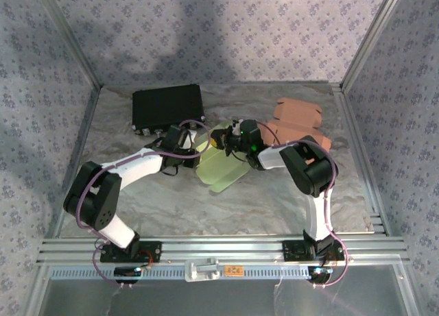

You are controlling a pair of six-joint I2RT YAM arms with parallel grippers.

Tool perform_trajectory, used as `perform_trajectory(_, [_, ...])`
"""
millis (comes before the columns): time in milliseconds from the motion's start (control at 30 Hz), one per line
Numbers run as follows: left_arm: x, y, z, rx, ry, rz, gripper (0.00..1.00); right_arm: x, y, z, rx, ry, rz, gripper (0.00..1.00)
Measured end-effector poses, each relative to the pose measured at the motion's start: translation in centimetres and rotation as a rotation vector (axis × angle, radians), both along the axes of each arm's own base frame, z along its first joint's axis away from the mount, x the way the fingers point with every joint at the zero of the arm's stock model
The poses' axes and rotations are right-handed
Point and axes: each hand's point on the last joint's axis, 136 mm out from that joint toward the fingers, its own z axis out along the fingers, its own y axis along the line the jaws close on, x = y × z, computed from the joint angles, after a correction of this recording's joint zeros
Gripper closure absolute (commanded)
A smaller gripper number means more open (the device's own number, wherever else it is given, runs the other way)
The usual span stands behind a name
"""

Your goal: Fold the paper box

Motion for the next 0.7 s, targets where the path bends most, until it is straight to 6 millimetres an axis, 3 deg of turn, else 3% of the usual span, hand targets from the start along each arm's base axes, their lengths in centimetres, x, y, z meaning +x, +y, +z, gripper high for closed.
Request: perform_trajectory(700, [1.3, -0.1, -0.4, 0.078, -0.084, 0.207, 0.82, 0.3, -0.6, -0.2, 0.037, 0.034, -0.114, 1.00])
